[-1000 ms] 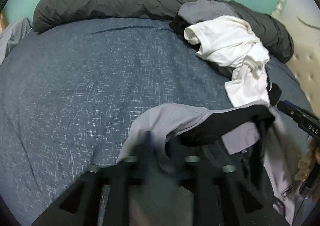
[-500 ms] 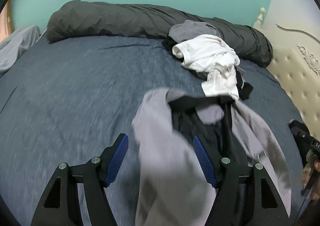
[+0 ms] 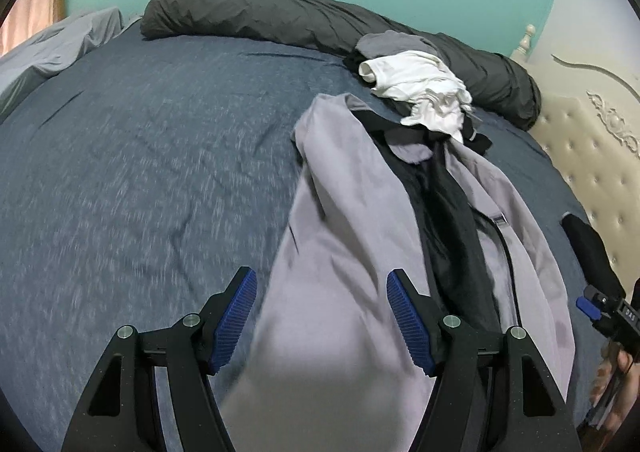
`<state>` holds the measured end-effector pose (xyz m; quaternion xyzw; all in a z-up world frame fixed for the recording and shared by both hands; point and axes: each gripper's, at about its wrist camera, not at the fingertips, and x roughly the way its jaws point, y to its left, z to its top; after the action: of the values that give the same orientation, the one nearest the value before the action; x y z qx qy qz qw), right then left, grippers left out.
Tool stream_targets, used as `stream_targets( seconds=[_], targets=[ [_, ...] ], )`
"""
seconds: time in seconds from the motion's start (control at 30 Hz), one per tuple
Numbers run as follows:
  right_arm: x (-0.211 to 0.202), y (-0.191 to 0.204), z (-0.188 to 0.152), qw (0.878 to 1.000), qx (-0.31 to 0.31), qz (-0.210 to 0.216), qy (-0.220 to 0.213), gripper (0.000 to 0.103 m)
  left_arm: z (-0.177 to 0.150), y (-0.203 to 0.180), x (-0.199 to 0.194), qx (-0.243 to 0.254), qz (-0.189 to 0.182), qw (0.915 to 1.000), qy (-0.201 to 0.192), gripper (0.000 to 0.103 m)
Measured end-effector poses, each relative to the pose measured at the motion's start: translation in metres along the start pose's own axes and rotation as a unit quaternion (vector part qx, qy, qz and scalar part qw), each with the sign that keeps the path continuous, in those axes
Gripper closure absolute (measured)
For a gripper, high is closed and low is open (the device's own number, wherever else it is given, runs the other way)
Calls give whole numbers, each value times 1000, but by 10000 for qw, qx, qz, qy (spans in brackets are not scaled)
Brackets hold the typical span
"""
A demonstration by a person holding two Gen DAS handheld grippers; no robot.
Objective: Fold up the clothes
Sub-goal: 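Open both tools and release the grey jacket onto the bed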
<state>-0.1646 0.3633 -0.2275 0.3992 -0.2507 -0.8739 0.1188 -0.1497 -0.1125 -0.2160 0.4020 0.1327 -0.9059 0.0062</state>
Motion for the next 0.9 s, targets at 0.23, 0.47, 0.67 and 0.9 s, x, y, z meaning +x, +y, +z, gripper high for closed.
stream_targets(
  seconds=[0.23,0.47,0.67,0.9],
  targets=[
    [-21,5,-46,9998,84,136,89,41,-38,-9,-5,60,44,10000,1,32],
    [-13,16,-70,9987,-244,130,439,41,-46,3,-4,85,-16,10000,-8,32],
    [3,16,-77,9971,-357,44,669,83,-49,13,-10,27,-14,9999,-121,32],
    [-8,10,-52,9970,-455,-211,587,100,-53,22,-13,-2,-33,9999,-119,32]
  ],
)
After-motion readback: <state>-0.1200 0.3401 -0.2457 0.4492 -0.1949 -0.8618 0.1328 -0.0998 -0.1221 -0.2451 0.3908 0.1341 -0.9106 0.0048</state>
